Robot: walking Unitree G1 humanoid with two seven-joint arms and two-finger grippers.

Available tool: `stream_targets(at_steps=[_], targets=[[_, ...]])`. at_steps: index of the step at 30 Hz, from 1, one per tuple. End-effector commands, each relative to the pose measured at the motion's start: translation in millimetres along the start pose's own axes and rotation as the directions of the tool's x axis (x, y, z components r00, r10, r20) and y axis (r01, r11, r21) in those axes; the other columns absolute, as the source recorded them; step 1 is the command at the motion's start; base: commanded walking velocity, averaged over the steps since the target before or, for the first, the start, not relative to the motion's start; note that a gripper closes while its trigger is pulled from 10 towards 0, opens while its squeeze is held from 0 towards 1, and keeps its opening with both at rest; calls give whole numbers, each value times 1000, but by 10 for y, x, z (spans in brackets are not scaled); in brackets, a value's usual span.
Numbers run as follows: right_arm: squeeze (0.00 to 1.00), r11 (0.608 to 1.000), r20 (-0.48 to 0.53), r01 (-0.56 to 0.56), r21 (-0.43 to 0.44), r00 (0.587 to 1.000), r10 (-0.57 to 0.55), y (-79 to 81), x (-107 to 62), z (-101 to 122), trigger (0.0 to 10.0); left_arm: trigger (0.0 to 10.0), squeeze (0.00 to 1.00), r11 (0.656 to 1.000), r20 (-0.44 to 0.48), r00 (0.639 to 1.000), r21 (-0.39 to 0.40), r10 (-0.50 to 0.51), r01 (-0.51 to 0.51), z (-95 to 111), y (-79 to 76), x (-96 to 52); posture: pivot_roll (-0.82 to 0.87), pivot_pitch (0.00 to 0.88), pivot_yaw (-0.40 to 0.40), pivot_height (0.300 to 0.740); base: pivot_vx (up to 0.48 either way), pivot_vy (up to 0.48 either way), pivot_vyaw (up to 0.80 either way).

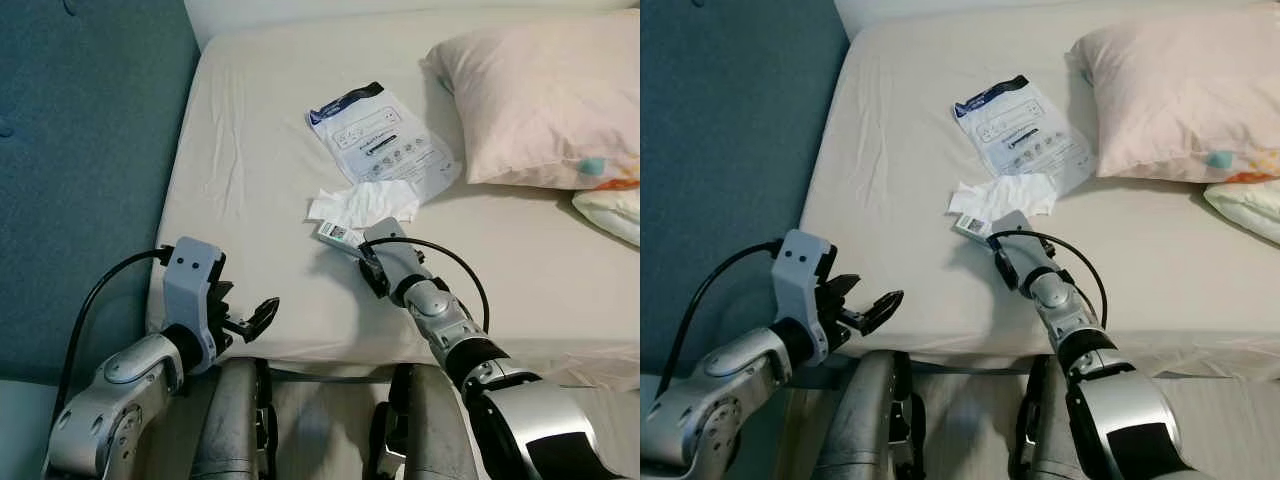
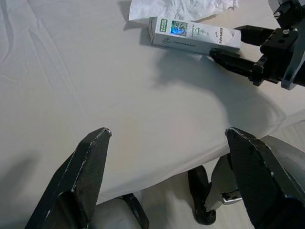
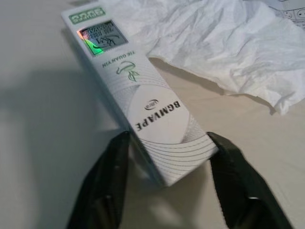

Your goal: Clean up the room

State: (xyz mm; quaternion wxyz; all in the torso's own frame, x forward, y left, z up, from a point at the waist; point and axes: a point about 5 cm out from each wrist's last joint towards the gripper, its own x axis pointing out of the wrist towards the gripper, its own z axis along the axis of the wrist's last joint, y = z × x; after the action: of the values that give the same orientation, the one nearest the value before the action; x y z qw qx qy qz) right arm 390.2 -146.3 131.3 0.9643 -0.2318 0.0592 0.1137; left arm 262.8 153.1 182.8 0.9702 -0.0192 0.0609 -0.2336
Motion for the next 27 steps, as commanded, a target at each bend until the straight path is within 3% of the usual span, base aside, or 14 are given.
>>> stream_targets(at_steps=[1,17,20,24,27], targets=[[0,1000,-42,-24,18,999,25,80,-44,-152,0,10000,0,1000,-34,999,-8,2,-2,-60,11,-35,321,489,59,603,0,0,0],[0,999,-28,-25,47,999,26,103,-37,-130,0,10000,0,1000,-36,999,7,9,-9,-72,28,-19,300,474,49,603,0,0,0],[0,996,7,-35,85,999,35,126,-13,-49,0,10000,0,1000,-29,999,8,20,-19,-85,54,-2,269,456,38,603,0,0,0],[0,972,163,-87,220,985,51,210,75,337,0,10000,0,995,-7,995,-5,96,-96,-127,183,50,170,392,7,603,0,0,0],[0,958,248,-115,264,968,48,253,96,526,0,10000,0,990,-2,990,-11,142,-142,-165,240,76,141,361,-6,603,0,0,0]])
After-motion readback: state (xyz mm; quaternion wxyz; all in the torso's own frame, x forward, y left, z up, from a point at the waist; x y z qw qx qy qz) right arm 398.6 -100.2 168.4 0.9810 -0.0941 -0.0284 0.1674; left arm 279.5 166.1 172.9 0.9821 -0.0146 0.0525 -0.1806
